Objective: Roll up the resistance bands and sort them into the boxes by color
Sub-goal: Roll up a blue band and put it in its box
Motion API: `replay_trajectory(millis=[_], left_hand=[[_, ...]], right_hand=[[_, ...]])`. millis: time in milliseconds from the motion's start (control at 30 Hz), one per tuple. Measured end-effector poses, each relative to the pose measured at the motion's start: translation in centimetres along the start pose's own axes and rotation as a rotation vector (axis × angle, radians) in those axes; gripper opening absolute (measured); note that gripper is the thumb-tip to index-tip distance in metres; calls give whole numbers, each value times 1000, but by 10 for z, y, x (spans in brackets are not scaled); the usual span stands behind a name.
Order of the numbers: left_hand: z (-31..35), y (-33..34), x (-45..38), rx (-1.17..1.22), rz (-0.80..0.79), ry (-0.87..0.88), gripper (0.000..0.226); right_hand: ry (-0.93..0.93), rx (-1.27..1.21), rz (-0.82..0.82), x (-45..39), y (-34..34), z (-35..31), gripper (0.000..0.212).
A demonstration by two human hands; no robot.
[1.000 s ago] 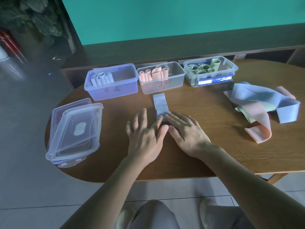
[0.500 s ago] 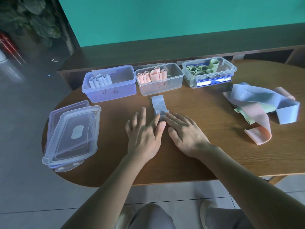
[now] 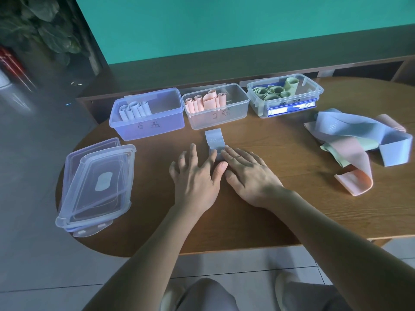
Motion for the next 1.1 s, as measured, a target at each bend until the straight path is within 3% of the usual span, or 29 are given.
replay_trajectory(millis=[233, 400, 900, 1033, 1100], left_hand=[[0, 3, -16, 21, -64, -4, 62], [-1, 1, -8, 51, 99, 43, 68], [-1, 9, -26, 89, -92, -31, 61], [-3, 6, -21, 145, 38, -15, 62], [-3, 8, -22, 132, 13, -23, 63]], right_hand=[[2, 10, 5, 0, 0, 0, 76], [26, 30, 5, -7, 2, 1, 79], [8, 7, 49, -23, 2, 9, 71], [25, 13, 28, -26, 2, 9, 77], [40, 13, 25, -29, 2, 10, 82]])
Point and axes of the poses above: each hand's wrist, its own x-axis away from the middle knuckle, its own y-axis out of the palm, z = x × y, the point moved 1 cm from there along -x, towards the middle knuckle, and after that the axes turned 3 degrees about -y, right-handed, at the moved point
